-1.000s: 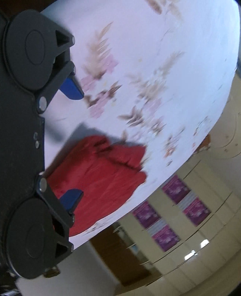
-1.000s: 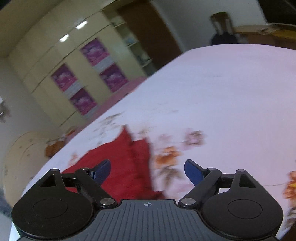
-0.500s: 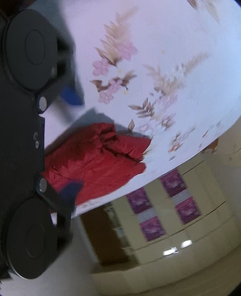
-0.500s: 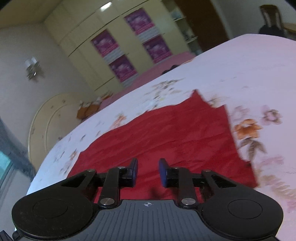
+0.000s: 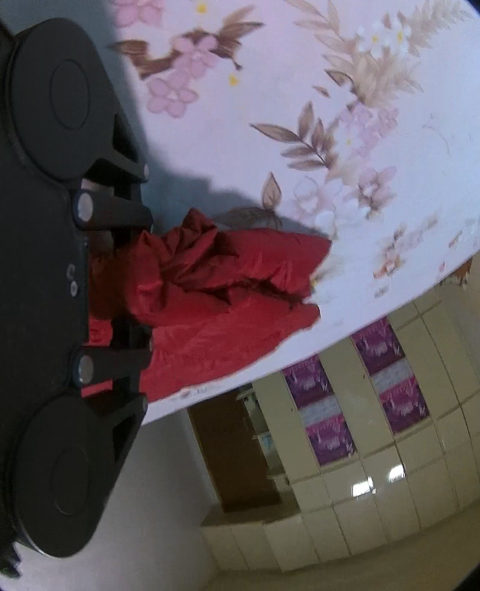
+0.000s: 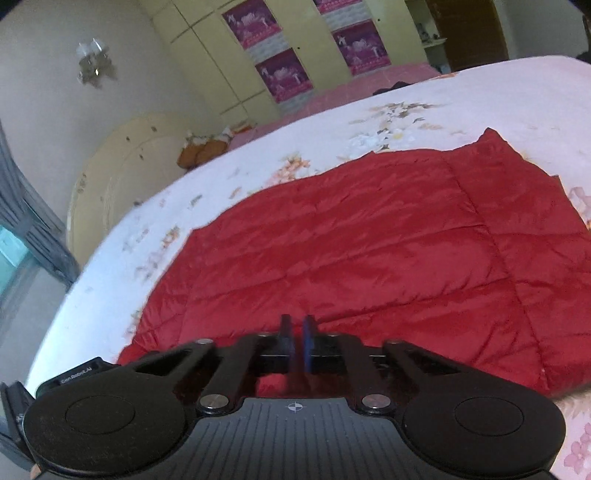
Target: Fold large clothes
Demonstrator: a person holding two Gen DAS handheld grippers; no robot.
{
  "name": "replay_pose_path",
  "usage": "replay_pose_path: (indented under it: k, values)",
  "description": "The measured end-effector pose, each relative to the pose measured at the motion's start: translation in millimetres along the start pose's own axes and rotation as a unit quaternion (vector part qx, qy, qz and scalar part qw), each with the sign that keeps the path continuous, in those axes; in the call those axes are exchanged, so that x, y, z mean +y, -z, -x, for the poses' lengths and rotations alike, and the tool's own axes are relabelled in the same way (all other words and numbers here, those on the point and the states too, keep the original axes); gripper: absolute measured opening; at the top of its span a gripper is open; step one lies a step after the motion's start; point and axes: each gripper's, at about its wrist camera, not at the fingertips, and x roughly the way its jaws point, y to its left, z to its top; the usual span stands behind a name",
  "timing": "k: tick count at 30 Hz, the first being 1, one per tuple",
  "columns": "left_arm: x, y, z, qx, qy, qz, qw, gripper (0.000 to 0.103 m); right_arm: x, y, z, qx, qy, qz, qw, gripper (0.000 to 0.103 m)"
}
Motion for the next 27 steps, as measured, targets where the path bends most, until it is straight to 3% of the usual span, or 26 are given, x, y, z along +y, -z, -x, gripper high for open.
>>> replay_pose_path:
  k: [5,7,10,13,15,17,23,27]
  values:
    - [-13.2,3.3,7.3,-0.004,0.003,-0.073,0.9973,0.020,4.4,7.3,-32.8,0.031,0.027,0.019,0.999,0.005]
    - [-21.9,3.2,9.3,-0.006,0.006,-0.091,0.9958,0.020,-4.3,14.9,-44.7,0.041,0.034,0.020,0.998,0.000]
    - [-60.6,5.2,20.4,-0.019,0.030,-0.172,0.9844,0.020,-13.5,15.9,-50.8,0.041,0.025,0.002,0.999,0.000]
    - [-83.7,10.6,18.2,-0.021,0.008,-0.220,0.9751,0.020,-19.1,8.0,-43.7,0.047,0.022,-0.015,0.999,0.000]
    - [-88.4,11.2,16.1,-0.023,-0.014,-0.233,0.9721,0.020,-23.7,-0.3,-23.7,0.031,0.004,-0.032,0.999,0.000]
    - [-93.0,12.3,18.8,-0.027,-0.025,-0.238,0.9704,0.020,-27.6,-3.5,-10.0,0.047,-0.015,-0.024,0.998,0.000]
    - [-137.0,43.1,28.9,-0.044,-0.027,-0.308,0.9500,0.019,-57.2,7.3,-20.1,0.113,-0.043,-0.039,0.992,0.000]
    - [-175.5,70.1,26.9,-0.052,-0.017,-0.361,0.9311,0.019,-73.9,7.1,-33.0,0.120,-0.073,-0.041,0.989,0.000]
